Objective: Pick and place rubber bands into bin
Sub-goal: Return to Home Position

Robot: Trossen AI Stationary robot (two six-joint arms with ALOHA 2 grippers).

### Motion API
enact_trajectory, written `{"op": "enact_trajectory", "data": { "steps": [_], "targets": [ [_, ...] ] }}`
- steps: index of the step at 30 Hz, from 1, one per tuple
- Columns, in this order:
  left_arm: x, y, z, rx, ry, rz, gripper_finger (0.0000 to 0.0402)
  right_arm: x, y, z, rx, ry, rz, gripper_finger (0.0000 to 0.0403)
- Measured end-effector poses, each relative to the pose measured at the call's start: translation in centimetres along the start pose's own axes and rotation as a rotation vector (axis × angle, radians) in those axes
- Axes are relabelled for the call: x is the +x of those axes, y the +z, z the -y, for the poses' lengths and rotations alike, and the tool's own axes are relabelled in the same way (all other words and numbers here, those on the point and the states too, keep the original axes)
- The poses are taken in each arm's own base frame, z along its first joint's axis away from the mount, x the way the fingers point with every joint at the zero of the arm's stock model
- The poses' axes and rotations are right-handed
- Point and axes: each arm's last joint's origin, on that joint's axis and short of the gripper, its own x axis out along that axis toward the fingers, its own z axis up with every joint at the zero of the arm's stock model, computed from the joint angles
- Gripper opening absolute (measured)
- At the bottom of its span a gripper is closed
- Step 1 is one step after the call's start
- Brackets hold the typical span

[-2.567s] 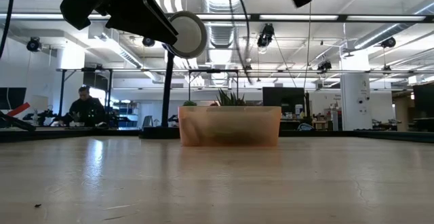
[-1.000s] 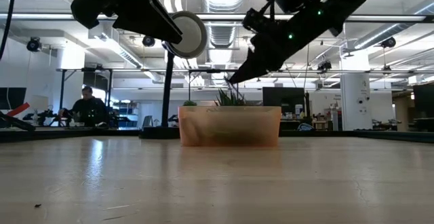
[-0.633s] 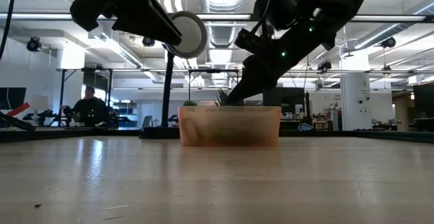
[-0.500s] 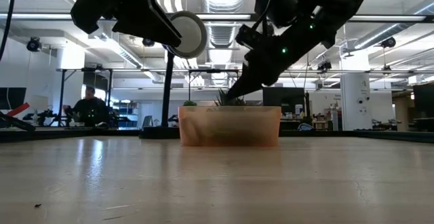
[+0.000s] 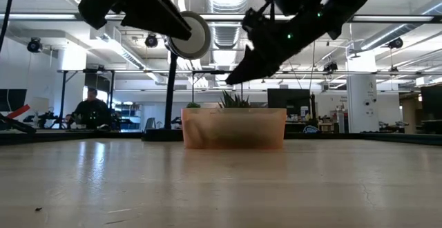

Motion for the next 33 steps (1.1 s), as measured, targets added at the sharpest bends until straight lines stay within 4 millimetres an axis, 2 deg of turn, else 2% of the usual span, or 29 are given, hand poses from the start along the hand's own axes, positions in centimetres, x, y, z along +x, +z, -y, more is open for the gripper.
{"op": "enact_trajectory", "data": {
  "steps": [3, 5, 8, 12, 16, 19, 23, 26, 28, 33],
  "targets": [
    [-0.2, 0.7, -0.2, 0.033, 0.002, 0.016, 0.0077, -1.5, 0.9, -0.2, -0.002, 0.01, 0.0, 0.0116],
    [-0.3, 1.4, -0.4, -0.012, 0.004, 0.051, 0.0077, -3.0, 1.6, -0.3, -0.028, 0.019, 0.009, 0.0115],
    [-0.3, 3.0, -1.0, -0.117, 0.02, 0.144, 0.0077, -5.5, 2.8, -0.5, -0.07, 0.035, 0.045, 0.011],
    [0.1, 4.1, -1.9, -0.067, 0.065, 0.213, 0.0077, -9.2, 4.1, -0.5, -0.072, 0.054, 0.11, 0.0101],
    [1.7, 4.5, -3.9, -0.036, 0.092, 0.231, 0.0077, -12.3, 4.0, -0.9, -0.138, 0.082, 0.163, 0.0095],
    [3.2, 4.1, -6.0, -0.053, -0.015, 0.265, 0.0077, -13.8, 2.8, -1.2, -0.201, 0.106, 0.191, 0.0091],
    [4.3, 2.8, -9.0, -0.088, -0.155, 0.317, 0.0077, -15.1, 0.7, -0.8, -0.206, 0.098, 0.235, 0.0086],
    [4.2, 0.8, -10.9, -0.139, -0.138, 0.293, 0.0077, -15.8, -1.3, -0.4, -0.195, 0.091, 0.301, 0.0082],
    [3.3, -0.4, -11.7, -0.167, -0.118, 0.302, 0.0077, -16.4, -2.5, -0.1, -0.194, 0.085, 0.357, 0.008],
    [-0.7, -4.3, -12.6, -0.219, -0.099, 0.413, 0.0077, -18.2, -4.9, 0.5, -0.189, 0.068, 0.515, 0.0075]
  ]
}}
